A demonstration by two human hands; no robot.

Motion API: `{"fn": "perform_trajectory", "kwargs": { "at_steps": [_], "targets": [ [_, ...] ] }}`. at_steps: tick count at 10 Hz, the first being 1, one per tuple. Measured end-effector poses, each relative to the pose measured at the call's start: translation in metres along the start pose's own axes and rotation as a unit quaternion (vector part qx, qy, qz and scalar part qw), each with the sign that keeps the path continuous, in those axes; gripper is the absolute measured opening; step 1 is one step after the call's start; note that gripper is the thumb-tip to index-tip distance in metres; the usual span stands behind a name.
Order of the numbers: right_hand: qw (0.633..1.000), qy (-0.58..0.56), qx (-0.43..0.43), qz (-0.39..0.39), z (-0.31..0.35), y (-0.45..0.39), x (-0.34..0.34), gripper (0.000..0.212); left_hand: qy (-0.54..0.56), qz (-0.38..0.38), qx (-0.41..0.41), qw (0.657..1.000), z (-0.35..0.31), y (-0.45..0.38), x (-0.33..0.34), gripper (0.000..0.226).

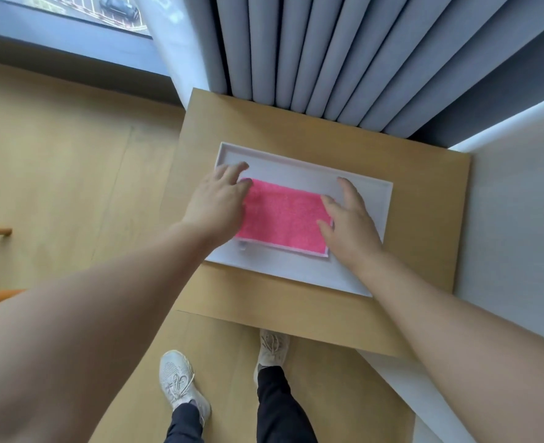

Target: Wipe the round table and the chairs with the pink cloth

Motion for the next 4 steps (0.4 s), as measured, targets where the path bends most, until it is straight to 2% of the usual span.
{"fn": "perform_trajectory", "kwargs": {
  "at_steps": [1,2,4],
  "targets": [
    [0.989,0.109,-0.053,0.08,-0.006,0.007,0.012,0.075,-0.042,0.081,0.096,0.991,-0.009,0.009,0.007,0.066],
    [0.976,0.18,-0.003,0.125,-0.018,0.012,0.02,0.082,-0.084,0.162,0.09,0.979,-0.007,0.01,0.018,0.075],
    [0.964,0.181,0.042,0.188,-0.008,0.017,0.017,0.086,-0.047,0.184,0.064,0.98,-0.003,0.023,0.011,0.076]
  ]
}}
Point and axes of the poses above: each hand's wrist, its own y-axis away from the middle knuckle, its own x-axis out of the palm, z = x × y, the point moved 3 cm from there along -y, towards the middle knuckle, and after that the axes turned 12 degrees about -y, right-handed, at the moved point
